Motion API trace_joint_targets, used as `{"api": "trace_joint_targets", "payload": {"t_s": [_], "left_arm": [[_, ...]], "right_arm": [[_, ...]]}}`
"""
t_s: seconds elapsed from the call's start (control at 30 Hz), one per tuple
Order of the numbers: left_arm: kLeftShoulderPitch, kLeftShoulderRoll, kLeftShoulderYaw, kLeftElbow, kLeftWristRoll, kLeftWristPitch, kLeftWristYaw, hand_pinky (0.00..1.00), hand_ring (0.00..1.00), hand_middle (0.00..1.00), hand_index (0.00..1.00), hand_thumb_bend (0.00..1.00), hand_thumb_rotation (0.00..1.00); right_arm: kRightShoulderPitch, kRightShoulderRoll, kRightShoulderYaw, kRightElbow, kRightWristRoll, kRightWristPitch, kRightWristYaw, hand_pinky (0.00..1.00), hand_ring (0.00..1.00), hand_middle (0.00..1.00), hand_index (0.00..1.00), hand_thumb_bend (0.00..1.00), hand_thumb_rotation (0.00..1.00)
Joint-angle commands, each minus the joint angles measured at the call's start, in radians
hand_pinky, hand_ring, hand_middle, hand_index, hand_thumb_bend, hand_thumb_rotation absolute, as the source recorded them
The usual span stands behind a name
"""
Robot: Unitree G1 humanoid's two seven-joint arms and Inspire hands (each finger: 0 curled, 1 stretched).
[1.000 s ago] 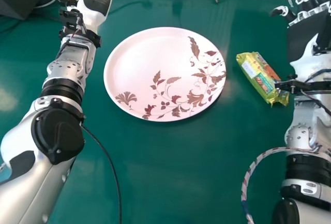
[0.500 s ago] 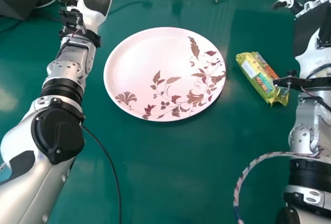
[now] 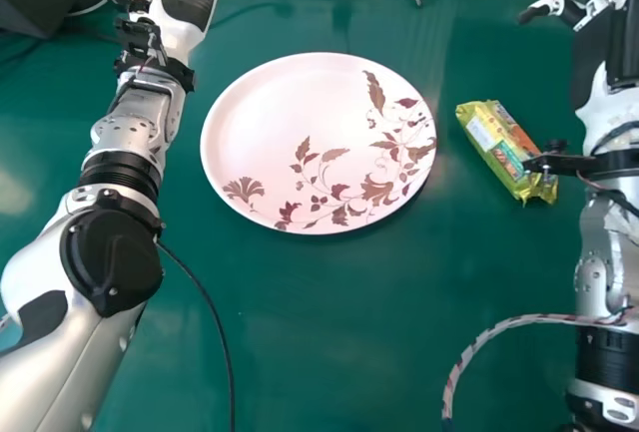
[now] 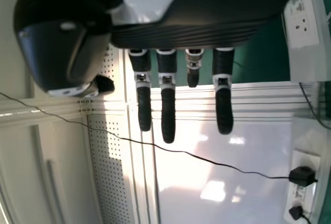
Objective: Pick up biscuit and place it in the plate
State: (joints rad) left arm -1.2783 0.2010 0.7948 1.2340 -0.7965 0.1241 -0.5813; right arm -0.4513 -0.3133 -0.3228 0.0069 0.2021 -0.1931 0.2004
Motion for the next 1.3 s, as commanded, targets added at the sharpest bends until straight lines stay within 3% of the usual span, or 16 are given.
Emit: {"api": "trace_joint_targets", "payload": {"t_s": [0.0,0.47,0.9,1.27], "left_arm": [[-0.014,0.003,-0.010,0.005,0.006,0.003,0.006,0.79,0.83,0.94,0.99,1.00,0.94],[-0.014,0.002,-0.013,0.000,0.008,-0.001,0.006,0.78,0.83,0.93,1.00,1.00,0.95],[-0.014,0.002,-0.012,0.003,0.007,0.000,0.004,0.85,0.87,0.96,1.00,1.00,0.92],[-0.015,0.003,-0.012,0.005,0.008,-0.005,0.008,0.70,0.86,0.96,1.00,1.00,0.93]], "right_arm": [[0.021,-0.020,0.008,-0.038,-0.031,0.016,-0.019,0.34,0.48,0.54,0.63,0.38,0.44],[0.076,-0.103,0.071,-0.227,-0.290,0.186,-0.094,0.34,0.47,0.53,0.63,0.37,0.46],[0.112,-0.131,0.106,-0.368,-0.407,0.296,-0.076,0.34,0.48,0.53,0.64,0.37,0.48],[0.130,-0.167,0.178,-0.518,-0.613,0.477,-0.045,0.34,0.47,0.53,0.62,0.38,0.46]]}}
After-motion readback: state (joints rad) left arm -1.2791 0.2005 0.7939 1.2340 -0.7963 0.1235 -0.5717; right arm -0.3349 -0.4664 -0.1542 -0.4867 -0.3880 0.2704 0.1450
